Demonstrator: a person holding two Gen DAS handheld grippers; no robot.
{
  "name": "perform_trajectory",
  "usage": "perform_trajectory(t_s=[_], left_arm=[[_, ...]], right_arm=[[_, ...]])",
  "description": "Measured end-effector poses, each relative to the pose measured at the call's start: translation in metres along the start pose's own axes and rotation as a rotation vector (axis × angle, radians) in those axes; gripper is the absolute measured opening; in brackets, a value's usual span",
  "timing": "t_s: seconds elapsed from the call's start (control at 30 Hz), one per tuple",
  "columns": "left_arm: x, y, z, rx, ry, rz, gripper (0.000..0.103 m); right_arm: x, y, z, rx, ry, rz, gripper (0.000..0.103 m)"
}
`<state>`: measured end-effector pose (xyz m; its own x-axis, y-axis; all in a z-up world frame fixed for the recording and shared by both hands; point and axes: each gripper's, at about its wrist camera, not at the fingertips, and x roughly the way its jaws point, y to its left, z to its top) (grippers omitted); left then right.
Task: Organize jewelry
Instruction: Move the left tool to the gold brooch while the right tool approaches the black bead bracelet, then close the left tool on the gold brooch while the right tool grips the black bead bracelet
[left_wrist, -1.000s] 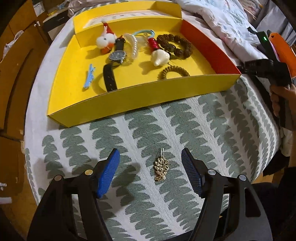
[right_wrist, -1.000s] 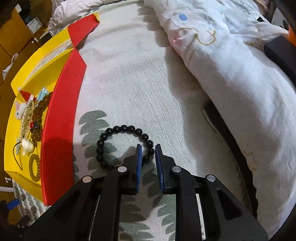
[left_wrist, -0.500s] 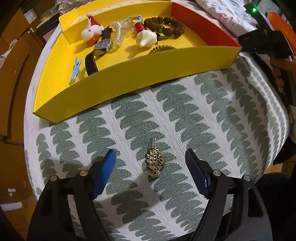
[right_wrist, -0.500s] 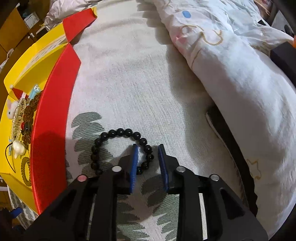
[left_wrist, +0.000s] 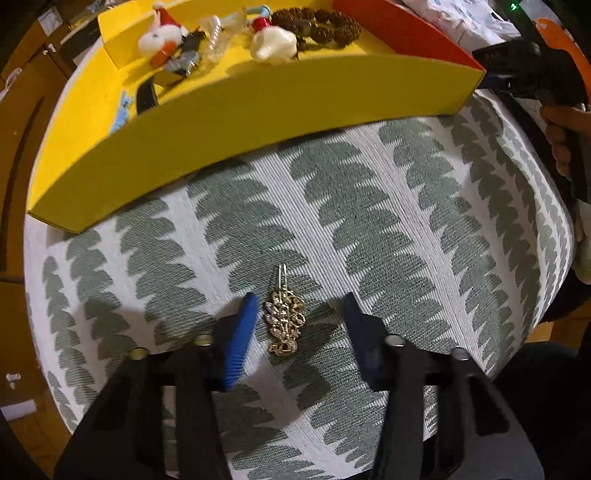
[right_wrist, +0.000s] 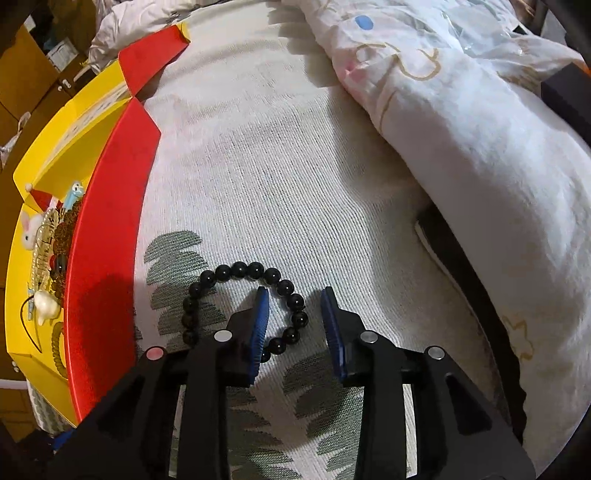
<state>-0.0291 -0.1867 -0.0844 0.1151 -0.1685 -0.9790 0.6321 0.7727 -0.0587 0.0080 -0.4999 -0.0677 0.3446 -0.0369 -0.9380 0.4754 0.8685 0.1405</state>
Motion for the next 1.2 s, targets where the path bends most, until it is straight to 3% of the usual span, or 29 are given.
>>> perform_trajectory(t_s=[0.17, 0.43, 0.57, 0.63, 0.97, 1.2], left_arm=[[0.005, 0.003, 0.001, -0.017, -0.001, -0.016, 0.044], [0.013, 0.010, 0.006, -0.029, -0.003, -0.029, 0.040], [0.010, 0.014, 0.004, -0.038, -0.008, -0.030, 0.032], [0.010, 0.018, 0.002, -0.042, -0.012, -0.030, 0.023], [0.000, 0.035, -0.001, -0.059, -0.019, -0.063, 0.023], [-0.021, 0.034, -0.001, -0.047, -0.058, -0.086, 0.023]], right_arm=[[-0.002, -0.005, -0.002, 0.015, 0.016, 0.038, 0.021], [-0.004, -0.009, -0.004, 0.027, 0.019, 0.084, 0.017], [-0.003, -0.016, -0.005, 0.053, 0.015, 0.121, 0.015], [-0.003, -0.017, -0.004, 0.061, 0.012, 0.139, 0.012], [-0.012, -0.018, -0.005, 0.080, 0.006, 0.198, 0.011], [-0.044, -0.010, -0.004, 0.065, -0.062, 0.221, 0.011]])
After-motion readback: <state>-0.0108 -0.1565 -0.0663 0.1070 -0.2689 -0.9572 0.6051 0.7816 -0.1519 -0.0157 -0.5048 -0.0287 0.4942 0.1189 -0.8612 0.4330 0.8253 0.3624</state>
